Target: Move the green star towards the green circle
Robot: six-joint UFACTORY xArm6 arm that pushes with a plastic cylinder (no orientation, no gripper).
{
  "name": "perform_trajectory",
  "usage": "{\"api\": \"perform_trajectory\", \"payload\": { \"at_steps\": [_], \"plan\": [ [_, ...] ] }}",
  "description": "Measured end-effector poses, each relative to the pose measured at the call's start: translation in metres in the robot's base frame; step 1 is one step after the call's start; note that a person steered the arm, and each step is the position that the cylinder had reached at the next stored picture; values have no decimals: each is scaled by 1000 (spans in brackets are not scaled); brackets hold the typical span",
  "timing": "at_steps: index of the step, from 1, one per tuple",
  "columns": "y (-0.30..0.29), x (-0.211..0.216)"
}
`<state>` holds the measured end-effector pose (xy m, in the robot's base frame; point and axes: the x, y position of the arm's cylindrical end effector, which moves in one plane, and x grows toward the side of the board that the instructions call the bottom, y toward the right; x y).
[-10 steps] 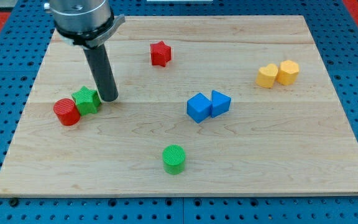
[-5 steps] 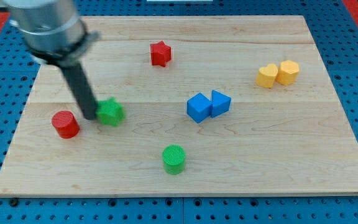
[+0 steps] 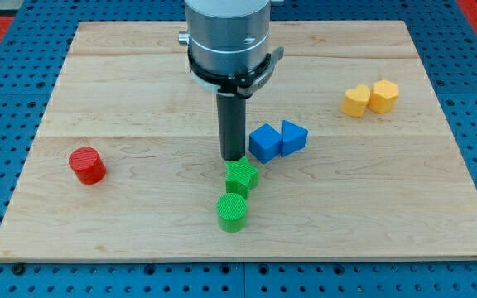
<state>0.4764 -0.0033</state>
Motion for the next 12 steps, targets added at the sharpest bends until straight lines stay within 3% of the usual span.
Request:
{"api": "perform_trajectory", "payload": {
  "at_steps": [1,4,5,12],
  "plan": [
    [37,31],
    [-41,15],
    [-44,52],
    [-33,51]
  ]
}}
